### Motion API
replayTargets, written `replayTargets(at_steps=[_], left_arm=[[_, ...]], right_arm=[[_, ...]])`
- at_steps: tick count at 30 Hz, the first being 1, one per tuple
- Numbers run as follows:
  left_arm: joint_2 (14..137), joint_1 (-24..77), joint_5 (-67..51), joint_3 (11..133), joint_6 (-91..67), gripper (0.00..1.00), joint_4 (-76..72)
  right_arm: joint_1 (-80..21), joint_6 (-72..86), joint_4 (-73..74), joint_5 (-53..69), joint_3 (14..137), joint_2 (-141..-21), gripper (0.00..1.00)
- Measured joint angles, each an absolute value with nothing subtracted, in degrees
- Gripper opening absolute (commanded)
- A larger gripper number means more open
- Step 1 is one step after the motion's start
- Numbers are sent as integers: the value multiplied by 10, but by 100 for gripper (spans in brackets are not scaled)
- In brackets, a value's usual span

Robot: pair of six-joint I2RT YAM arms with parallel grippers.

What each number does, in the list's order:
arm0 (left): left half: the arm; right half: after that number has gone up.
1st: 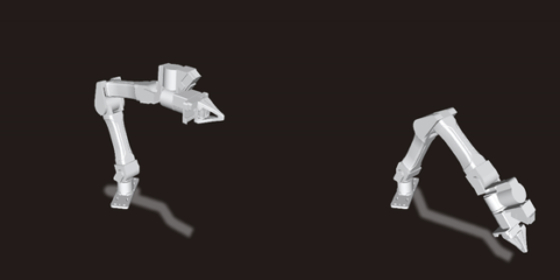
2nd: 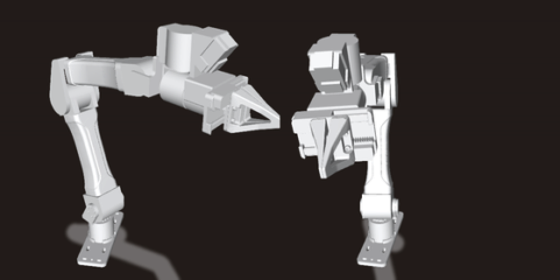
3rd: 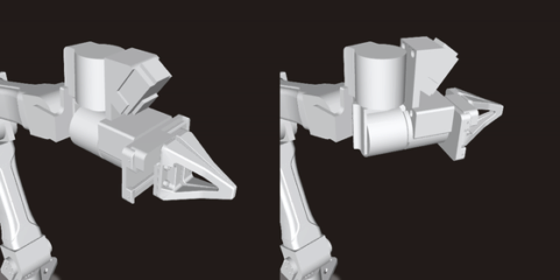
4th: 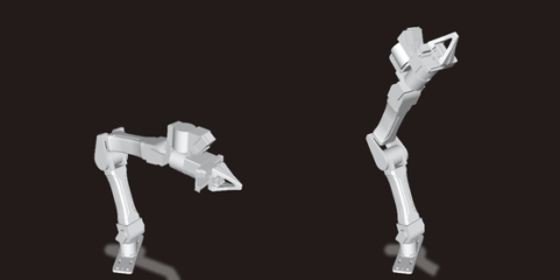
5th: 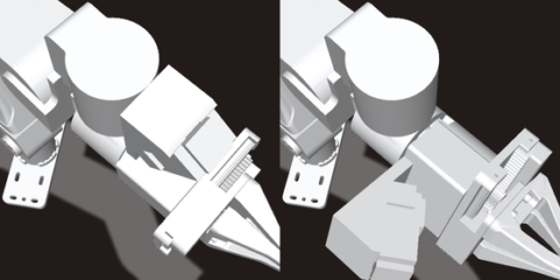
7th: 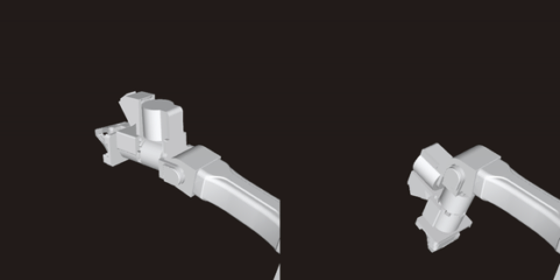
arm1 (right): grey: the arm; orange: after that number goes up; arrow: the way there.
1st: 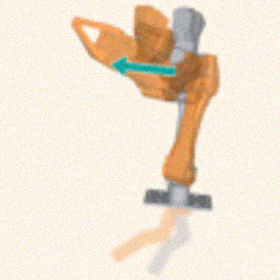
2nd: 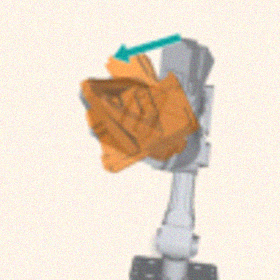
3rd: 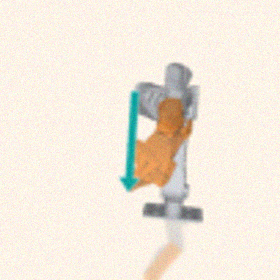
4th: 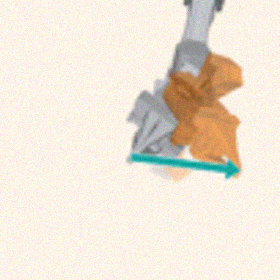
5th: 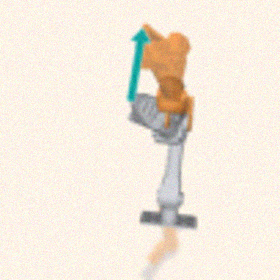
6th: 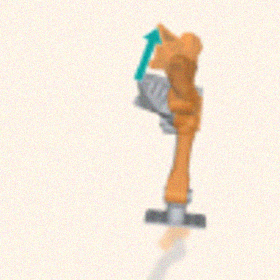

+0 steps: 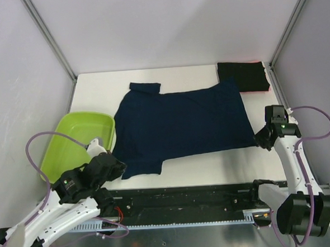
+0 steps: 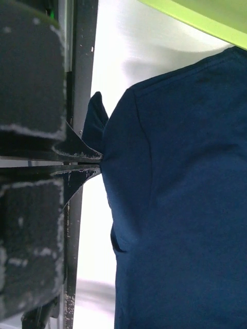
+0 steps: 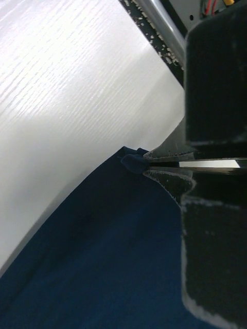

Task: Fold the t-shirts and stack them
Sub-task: Grap the side of the flattened tshirt closest away from the robot with both arms

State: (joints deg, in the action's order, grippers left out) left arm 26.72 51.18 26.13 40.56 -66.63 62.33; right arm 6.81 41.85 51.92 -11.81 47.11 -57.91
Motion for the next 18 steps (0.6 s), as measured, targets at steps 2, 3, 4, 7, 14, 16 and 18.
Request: replayTargets(at_steps=[2, 3, 4, 7, 14, 16, 18], left_arm=[[260, 512, 253, 402, -666, 0, 635], [262, 512, 249, 401, -666, 0, 640], [266, 512, 246, 400, -666, 0, 643], [281, 512, 238, 397, -666, 0, 646], [292, 512, 233, 397, -666, 0, 647], [293, 512, 233, 397, -666, 0, 646], [294, 512, 233, 397, -666, 0, 644]], right_arm=[[67, 435, 535, -119, 471, -569, 21], [67, 440, 540, -119, 470, -568, 27], [67, 444, 546, -118, 469, -568, 33], [68, 454, 558, -116, 462, -568, 43], [73, 464, 560, -95, 439, -580, 43], [74, 467, 561, -91, 429, -582, 41], [75, 471, 561, -89, 415, -585, 39]])
